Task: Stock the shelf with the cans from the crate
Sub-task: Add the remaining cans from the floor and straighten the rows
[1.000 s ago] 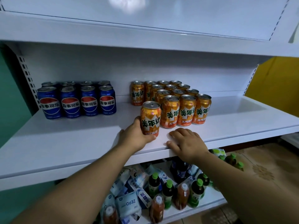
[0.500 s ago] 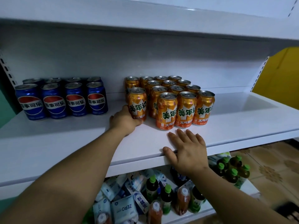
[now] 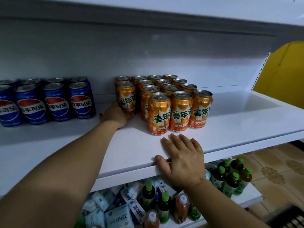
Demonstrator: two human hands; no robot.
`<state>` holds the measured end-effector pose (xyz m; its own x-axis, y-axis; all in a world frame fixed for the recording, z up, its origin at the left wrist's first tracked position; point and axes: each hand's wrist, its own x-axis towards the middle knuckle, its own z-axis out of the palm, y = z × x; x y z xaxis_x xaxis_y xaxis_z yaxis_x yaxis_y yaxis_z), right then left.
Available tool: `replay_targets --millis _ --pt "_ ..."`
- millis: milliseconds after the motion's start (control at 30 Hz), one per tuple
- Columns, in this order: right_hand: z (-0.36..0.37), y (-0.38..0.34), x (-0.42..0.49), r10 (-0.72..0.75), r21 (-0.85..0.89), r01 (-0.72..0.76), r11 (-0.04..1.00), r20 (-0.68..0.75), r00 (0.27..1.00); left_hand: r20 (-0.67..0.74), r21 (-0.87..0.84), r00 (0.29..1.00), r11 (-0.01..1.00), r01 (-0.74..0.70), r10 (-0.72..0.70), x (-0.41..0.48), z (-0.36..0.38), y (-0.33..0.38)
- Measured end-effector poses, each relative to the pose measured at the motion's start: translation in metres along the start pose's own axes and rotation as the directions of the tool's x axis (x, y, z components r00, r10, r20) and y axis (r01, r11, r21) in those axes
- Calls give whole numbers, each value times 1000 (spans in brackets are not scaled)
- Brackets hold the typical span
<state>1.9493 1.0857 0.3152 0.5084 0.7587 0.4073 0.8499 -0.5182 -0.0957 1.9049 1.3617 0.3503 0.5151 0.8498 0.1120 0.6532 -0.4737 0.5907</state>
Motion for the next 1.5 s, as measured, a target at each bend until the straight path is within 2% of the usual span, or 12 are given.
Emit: replay_targets --millis 267,333,567,700,833,967,1133,1300,1400,1500 --pt "4 0 0 -2 14 3 1000 -33 999 27 -72 998 996 -61 63 71 31 -42" --pt "5 1 -1 -4 20 4 1000 -29 1000 33 -73 996 995 -75 77 57 25 -33" --pt "0 1 -1 -15 14 16 1000 -11 1000 103 82 994 996 22 -31 -28 -10 7" --pt "-23 -3 -5 -20 51 13 999 156 988 197 250 980 965 -72 22 -86 -24 9" --pt "-44 0 -12 -4 94 -28 995 323 946 323 219 944 965 -147 70 -142 -37 14" --pt "-72 16 -48 105 15 -118 993 357 928 418 184 893 947 -265 169 -186 -40 34" --pt "-110 56 -103 345 -61 -346 936 355 869 463 133 805 869 -476 370 -250 -27 78" --pt "-127 104 -167 532 -124 -527 841 366 763 595 67 625 744 -665 506 -318 13 107" --pt "-120 130 -200 610 -145 -605 783 374 699 685 48 528 692 -721 503 -348 50 108" --pt "-100 155 -231 649 -182 -649 739 450 613 772 20 442 677 -736 457 -373 98 101"
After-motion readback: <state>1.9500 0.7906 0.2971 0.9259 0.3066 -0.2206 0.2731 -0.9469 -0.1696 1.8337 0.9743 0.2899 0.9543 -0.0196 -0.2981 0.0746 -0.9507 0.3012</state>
